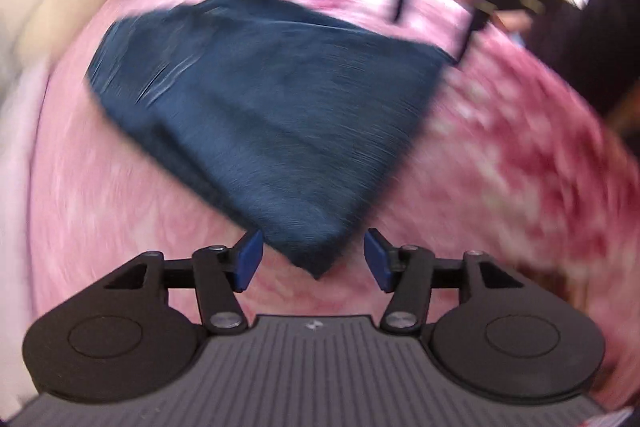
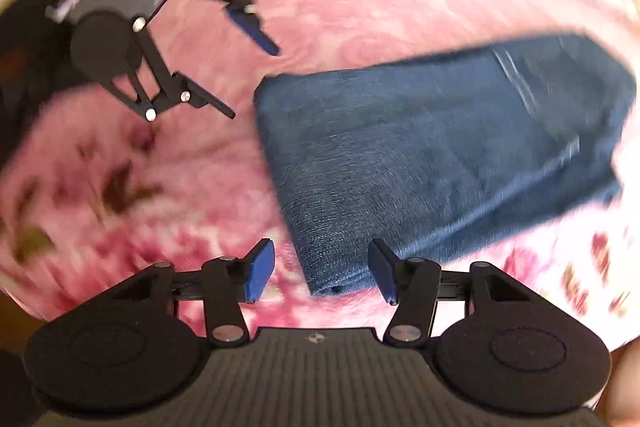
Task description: Fold clothes
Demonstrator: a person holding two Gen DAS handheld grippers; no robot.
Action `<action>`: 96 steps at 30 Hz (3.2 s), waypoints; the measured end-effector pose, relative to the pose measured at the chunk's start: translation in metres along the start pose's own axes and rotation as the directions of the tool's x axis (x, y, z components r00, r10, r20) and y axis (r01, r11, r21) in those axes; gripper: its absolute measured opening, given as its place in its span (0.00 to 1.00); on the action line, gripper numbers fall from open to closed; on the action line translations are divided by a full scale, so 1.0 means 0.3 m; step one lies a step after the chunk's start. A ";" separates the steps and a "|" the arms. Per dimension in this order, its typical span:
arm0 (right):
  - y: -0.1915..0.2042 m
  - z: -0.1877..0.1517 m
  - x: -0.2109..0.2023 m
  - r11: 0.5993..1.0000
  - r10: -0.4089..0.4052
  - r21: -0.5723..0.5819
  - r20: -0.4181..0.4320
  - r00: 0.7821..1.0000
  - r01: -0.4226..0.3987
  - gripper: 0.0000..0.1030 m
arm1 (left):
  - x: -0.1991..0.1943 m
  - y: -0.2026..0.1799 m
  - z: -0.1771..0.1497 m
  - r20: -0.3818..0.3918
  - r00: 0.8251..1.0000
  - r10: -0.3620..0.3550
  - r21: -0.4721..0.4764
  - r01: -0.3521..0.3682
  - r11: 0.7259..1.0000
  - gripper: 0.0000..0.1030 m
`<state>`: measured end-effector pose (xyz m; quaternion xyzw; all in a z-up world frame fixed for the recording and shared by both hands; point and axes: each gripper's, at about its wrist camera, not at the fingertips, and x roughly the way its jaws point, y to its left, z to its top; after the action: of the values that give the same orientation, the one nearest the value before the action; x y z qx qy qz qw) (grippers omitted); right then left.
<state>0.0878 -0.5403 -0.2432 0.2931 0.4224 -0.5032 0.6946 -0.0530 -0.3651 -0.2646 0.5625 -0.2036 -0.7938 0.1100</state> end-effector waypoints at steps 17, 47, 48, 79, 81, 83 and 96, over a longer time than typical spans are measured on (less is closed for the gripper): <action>-0.009 0.064 -0.044 0.965 -0.119 -0.229 0.065 0.991 0.131 0.22 | 0.163 0.105 0.080 0.005 0.996 0.083 0.161 -0.083 0.983 0.16; -0.700 0.550 -0.444 0.967 -0.072 -0.226 0.190 0.979 0.115 0.20 | -0.150 1.033 0.468 0.092 0.994 0.064 -0.207 -0.044 0.977 0.14; -0.761 0.566 -0.442 0.974 -0.060 -0.202 0.188 0.980 0.098 0.20 | -0.119 1.082 0.493 0.083 0.995 0.054 -0.214 -0.035 0.976 0.14; -2.156 0.530 0.335 0.676 0.384 0.610 0.188 0.904 -0.414 0.38 | 1.059 1.928 0.659 -0.106 0.937 -0.333 -0.556 0.222 0.801 0.37; -2.155 0.511 0.305 0.653 0.363 0.635 0.216 0.906 -0.413 0.45 | 1.018 1.931 0.640 -0.065 0.947 -0.314 -0.590 0.217 0.778 0.45; -2.158 0.486 0.278 0.626 0.341 0.658 0.252 0.906 -0.418 0.45 | 0.977 1.944 0.612 -0.004 0.956 -0.294 -0.637 0.224 0.738 0.46; -2.206 0.438 0.368 0.578 0.244 0.745 0.230 0.942 -0.332 0.28 | 1.094 1.969 0.503 -0.001 0.957 -0.292 -0.858 0.149 0.492 0.30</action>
<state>-0.4851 -0.9125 -0.2666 0.6011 0.0752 -0.5300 0.5934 -0.3391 -0.9950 -0.2359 0.5145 0.2918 -0.7552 0.2823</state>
